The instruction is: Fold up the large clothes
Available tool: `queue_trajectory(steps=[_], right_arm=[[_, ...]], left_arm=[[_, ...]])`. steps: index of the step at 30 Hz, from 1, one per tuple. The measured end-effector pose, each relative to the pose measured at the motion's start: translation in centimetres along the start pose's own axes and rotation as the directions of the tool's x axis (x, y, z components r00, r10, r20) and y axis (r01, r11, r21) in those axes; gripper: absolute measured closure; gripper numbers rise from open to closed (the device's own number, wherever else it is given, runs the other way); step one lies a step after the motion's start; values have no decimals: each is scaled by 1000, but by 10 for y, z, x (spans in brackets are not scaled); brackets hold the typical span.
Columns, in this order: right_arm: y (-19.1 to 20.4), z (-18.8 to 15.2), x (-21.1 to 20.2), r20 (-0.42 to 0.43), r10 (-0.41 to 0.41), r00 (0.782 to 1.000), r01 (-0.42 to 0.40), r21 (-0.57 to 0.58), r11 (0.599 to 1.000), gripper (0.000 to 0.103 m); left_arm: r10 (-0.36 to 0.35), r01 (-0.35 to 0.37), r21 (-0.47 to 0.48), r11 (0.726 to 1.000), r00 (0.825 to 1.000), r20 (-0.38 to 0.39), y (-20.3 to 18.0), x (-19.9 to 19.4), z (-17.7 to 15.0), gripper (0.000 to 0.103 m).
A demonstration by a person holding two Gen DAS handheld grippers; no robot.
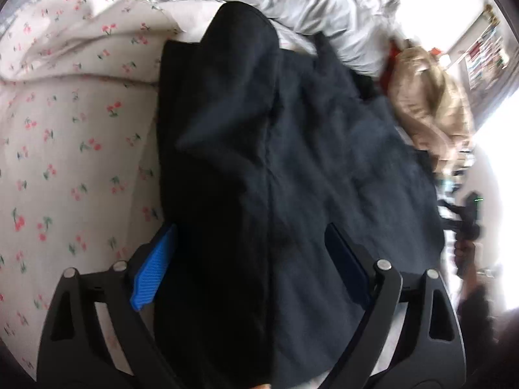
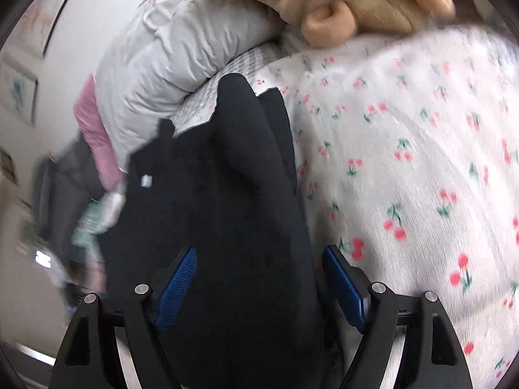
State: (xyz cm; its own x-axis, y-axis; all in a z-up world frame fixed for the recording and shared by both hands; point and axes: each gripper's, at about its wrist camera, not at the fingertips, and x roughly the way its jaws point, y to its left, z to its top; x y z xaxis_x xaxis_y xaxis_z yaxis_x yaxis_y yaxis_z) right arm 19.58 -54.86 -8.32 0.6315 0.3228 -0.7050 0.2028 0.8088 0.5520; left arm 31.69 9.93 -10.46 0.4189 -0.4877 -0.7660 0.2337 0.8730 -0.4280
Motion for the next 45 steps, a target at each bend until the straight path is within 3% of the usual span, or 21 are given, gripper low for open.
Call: queue_trajectory(steps=[1, 3, 6, 7, 8, 10, 11, 13, 16, 22, 28, 33, 34, 36, 38, 39, 42, 44, 45], right_arm=[[6, 2, 9, -18, -21, 1000, 20, -14, 1000, 21], [24, 7, 34, -44, -162, 986, 158, -89, 983, 21], [40, 11, 62, -61, -279, 958, 265, -174, 948, 21], [44, 13, 68, -54, -289, 956, 276, -176, 945, 23], [45, 15, 71, -51, -283, 958, 271, -168, 948, 31], [36, 16, 71, -72, -194, 978, 190, -48, 981, 58], [35, 14, 66, -58, -159, 986, 159, -8, 987, 70], [44, 11, 49, -16, -137, 990, 137, 9, 991, 77], [72, 11, 10, 69, -128, 989, 128, 0, 992, 82], [148, 11, -80, 161, -90, 983, 106, -88, 991, 83], [165, -20, -143, 113, -102, 988, 110, -65, 992, 82], [127, -68, -136, -3, -97, 995, 97, -11, 995, 78], [116, -78, -123, -37, -130, 991, 130, 11, 991, 77], [95, -100, -95, -100, -230, 968, 234, 30, 972, 74], [73, -118, -69, -148, -342, 928, 350, 29, 936, 73], [66, -122, -64, -140, -358, 923, 366, 33, 930, 72], [47, -129, -66, -98, -320, 942, 329, 97, 939, 59], [46, -123, -76, -55, -306, 950, 311, 105, 945, 51], [49, -120, -81, -26, -305, 952, 306, 105, 946, 48]], left_arm=[[36, -36, -11, 999, 999, 1, 1, 9, 3, 11], [-10, 5, -99, 995, 999, -45, 13, 31, 6, 11], [-27, 32, -181, 983, 999, 29, 20, 33, 15, 12], [-23, 30, -200, 979, 999, 39, 20, 32, 16, 21], [-22, 33, -221, 975, 999, 50, 20, 30, 15, 29], [-49, 65, -265, 962, 996, 68, 20, 23, 12, 62], [-57, 78, -268, 960, 995, 85, 16, 15, 11, 66], [-46, 72, -235, 969, 992, 114, 1, -4, 13, 74], [-66, 96, -194, 976, 986, 155, -27, -39, 22, 76], [-129, 159, -134, 978, 970, 208, -85, -127, 35, 77], [-134, 159, -233, 959, 984, 121, -61, -188, -5, 75], [-60, 68, -231, 971, 997, 41, -24, -176, -69, 69], [-9, 9, -221, 975, 1000, 4, -15, -161, -86, 66], [128, -145, -182, 973, 987, -99, 0, -128, -114, 55], [193, -217, -166, 962, 970, -147, 14, -106, -135, 49], [190, -212, -169, 963, 973, -134, 18, -105, -139, 44], [205, -217, -169, 961, 975, -84, 16, -125, -132, 43], [264, -260, -136, 956, 964, 9, 7, -147, -120, 39], [283, -273, -137, 952, 958, 55, 5, -155, -113, 31]])
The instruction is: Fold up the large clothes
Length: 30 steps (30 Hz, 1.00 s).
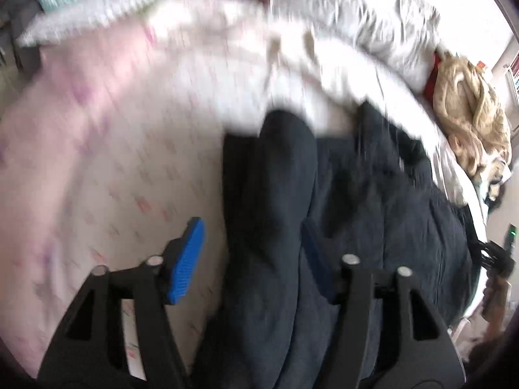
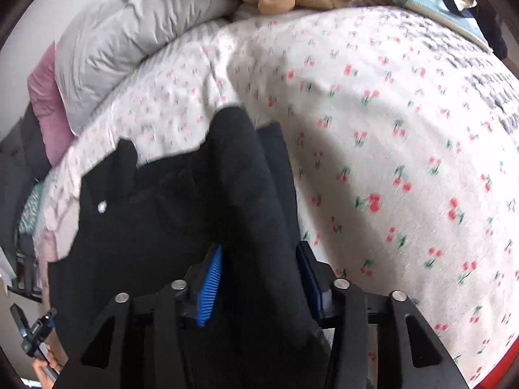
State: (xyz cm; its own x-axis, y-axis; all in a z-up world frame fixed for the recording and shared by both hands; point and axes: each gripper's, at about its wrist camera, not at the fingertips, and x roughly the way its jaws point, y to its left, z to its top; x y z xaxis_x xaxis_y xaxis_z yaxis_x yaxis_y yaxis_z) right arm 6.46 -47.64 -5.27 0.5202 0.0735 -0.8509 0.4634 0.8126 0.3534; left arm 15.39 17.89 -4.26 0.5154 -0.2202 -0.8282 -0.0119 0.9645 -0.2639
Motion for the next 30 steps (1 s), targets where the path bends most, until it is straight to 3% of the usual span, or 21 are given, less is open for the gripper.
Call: queue_trajectory(steps=[2, 5, 6, 7, 8, 9, 10, 11, 12, 15, 17, 19, 21, 25, 30], right_arm=[[1, 5, -9, 78, 12, 997, -11, -12, 1000, 35], [9, 5, -1, 97, -7, 995, 13, -56, 998, 34], [13, 5, 4, 99, -7, 995, 14, -66, 998, 34], [15, 4, 11, 101, -3, 995, 11, -82, 997, 36], [20, 0, 18, 129, -2, 992, 16, -107, 994, 45], [22, -3, 18, 155, -15, 988, 34, -123, 992, 57], [28, -6, 24, 171, -43, 984, 71, -157, 985, 85], [38, -9, 27, 193, -84, 978, 124, -207, 970, 92], [41, -11, 22, 223, -93, 970, 144, -222, 964, 94], [58, -6, -7, 367, -88, 926, 183, -234, 955, 97], [67, 3, -23, 436, -62, 898, 179, -232, 956, 97], [77, 14, -33, 495, -62, 866, 203, -235, 951, 97], [87, 32, -33, 529, -67, 846, 221, -235, 947, 97], [94, 73, -5, 508, -66, 859, 200, -215, 956, 97], [91, 88, 73, 380, -154, 912, 265, -261, 928, 97]], left_arm=[[-21, 22, -16, 1000, 998, 51, -2, -2, 9, 26], [8, -8, 0, 1000, 1000, -17, -8, 31, 8, 26], [42, -41, 7, 999, 998, -38, -11, 47, 4, 30], [54, -54, 5, 999, 998, -32, -10, 53, -3, 50], [54, -54, -7, 999, 999, -2, -11, 58, -8, 66], [58, -58, -21, 998, 998, 31, -12, 59, -12, 75], [75, -73, -30, 997, 995, 68, -15, 59, -14, 85], [73, -70, -27, 997, 992, 104, -20, 55, -11, 94], [45, -42, -25, 999, 987, 156, -25, 47, -6, 95], [17, -22, 13, 1000, 959, 282, -41, 21, 8, 96], [1, -21, 51, 998, 927, 376, -53, 2, 22, 96], [-6, -24, 63, 998, 898, 440, -58, -10, 38, 96], [-14, -16, 62, 998, 887, 461, -61, -11, 58, 96], [2, -36, 66, 997, 892, 453, -68, 16, 93, 96], [97, -125, 74, 989, 948, 302, -64, 105, 98, 95]])
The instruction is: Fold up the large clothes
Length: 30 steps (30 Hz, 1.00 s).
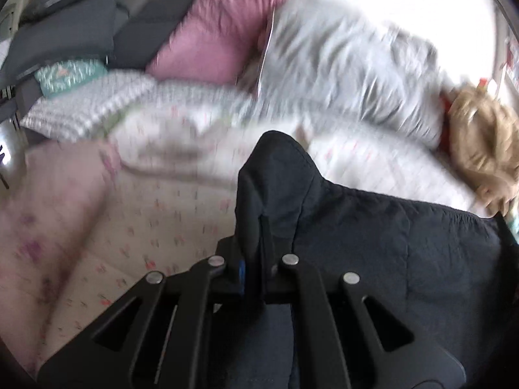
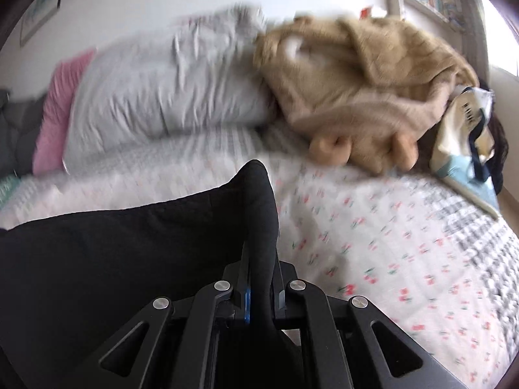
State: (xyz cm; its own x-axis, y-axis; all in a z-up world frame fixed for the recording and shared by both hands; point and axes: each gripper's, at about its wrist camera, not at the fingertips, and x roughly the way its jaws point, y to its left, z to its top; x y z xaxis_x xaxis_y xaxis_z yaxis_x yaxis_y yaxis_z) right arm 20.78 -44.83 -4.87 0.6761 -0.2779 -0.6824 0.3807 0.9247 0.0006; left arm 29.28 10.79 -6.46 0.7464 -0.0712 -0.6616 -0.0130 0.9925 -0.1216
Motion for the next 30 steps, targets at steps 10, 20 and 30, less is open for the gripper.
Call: queue_trajectory(steps=[10, 20, 30], right_arm=[[-21, -21, 26, -106, -18, 994, 29, 106, 994, 43], [134, -25, 8, -104, 285, 953, -298, -138, 945, 22], [-11, -25, 80, -242, 83, 967, -59, 107, 993, 25]], left_arm=[[76, -83, -48, 995, 990, -122, 13, 25, -9, 54], [-105, 105, -10, 994, 980, -170, -57, 35, -9, 37], [67, -99, -104, 990, 958, -278, 40, 75, -10, 36]])
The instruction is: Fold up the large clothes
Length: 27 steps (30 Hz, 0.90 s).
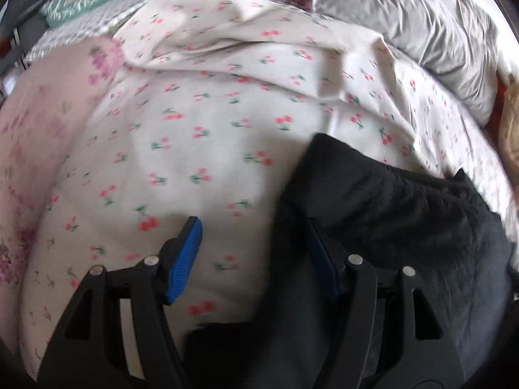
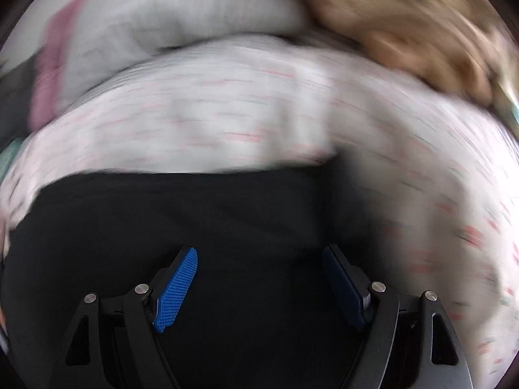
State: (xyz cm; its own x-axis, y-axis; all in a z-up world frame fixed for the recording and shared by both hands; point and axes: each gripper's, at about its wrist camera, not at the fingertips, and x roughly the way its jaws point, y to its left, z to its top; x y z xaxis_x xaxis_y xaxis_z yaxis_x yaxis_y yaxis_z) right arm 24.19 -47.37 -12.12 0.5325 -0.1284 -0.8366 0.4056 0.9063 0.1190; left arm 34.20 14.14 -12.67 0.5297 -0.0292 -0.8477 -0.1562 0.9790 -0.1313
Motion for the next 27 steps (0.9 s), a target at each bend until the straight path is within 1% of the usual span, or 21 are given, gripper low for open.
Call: queue_trajectory(steps=[1, 2, 3, 4, 5, 6, 7, 10, 12, 13, 14, 15, 17, 19, 21, 23, 25, 26, 27], right_arm=[[-11, -1, -8, 1, -53, 999, 53, 21, 998, 25], [-16, -2, -14, 3, -46, 999, 46, 28, 999, 25], [-18, -5, -24, 3, -51, 999, 51, 26, 998, 25], [-15, -9, -33, 11, -83, 997, 83, 10, 997, 24], [-7, -14, -48, 38, -106, 994, 107, -21, 994, 23], [0, -17, -58, 56, -88, 994, 91, -42, 995, 23], [10, -24, -72, 74, -51, 996, 56, -63, 996, 23], [43, -45, -96, 63, 21, 998, -14, -113, 993, 23], [68, -64, -105, 13, 86, 996, -83, -145, 986, 23], [76, -69, -105, -13, 101, 995, -102, -155, 983, 23], [83, -78, -107, -40, 113, 993, -119, -169, 979, 23], [87, -88, -108, -57, 111, 992, -119, -179, 977, 23], [88, -108, -109, -83, 99, 992, -112, -182, 977, 23], [72, -127, -107, -124, 81, 989, -98, -143, 985, 23], [45, -140, -106, -148, 65, 987, -81, -98, 992, 22], [24, -151, -116, -109, 91, 990, -101, -90, 991, 22], [11, -158, -128, -110, 126, 986, -137, -99, 986, 23], [7, -160, -133, -113, 131, 985, -142, -97, 985, 23], [3, -162, -137, -113, 133, 985, -143, -92, 985, 23]], left_arm=[[23, -23, 12, 1000, 1000, 1, 1, -4, 0, 36], [47, -47, 35, 998, 999, 3, 1, -10, -1, 36], [53, -54, 46, 998, 999, 10, 0, -19, -4, 36], [47, -48, 49, 998, 999, 20, -1, -27, -6, 36], [25, -27, 58, 998, 999, 37, -5, -41, -10, 36], [1, -5, 68, 998, 999, 54, -10, -55, -16, 36], [-21, 16, 74, 997, 998, 64, -14, -66, -22, 36], [-114, 109, 69, 992, 992, 60, -35, -95, -48, 17], [-167, 164, 73, 984, 985, 36, -50, -106, -64, 17], [-195, 194, 86, 977, 981, 7, -61, -110, -78, 17], [-206, 206, 94, 974, 978, -8, -64, -113, -85, 17], [-216, 219, 106, 970, 976, -34, -71, -115, -100, 17], [-211, 218, 117, 969, 975, -71, -74, -113, -119, 17], [-183, 197, 134, 971, 977, -109, -70, -105, -138, 17], [-164, 178, 165, 970, 982, -96, -61, -107, -151, 17], [-138, 152, 193, 969, 987, -83, -48, -114, -158, 17], [-157, 172, 181, 968, 983, -94, -35, -120, -157, 16], [-138, 153, 174, 973, 986, -93, -28, -124, -157, 16], [-139, 154, 160, 975, 985, -100, -19, -130, -157, 16]])
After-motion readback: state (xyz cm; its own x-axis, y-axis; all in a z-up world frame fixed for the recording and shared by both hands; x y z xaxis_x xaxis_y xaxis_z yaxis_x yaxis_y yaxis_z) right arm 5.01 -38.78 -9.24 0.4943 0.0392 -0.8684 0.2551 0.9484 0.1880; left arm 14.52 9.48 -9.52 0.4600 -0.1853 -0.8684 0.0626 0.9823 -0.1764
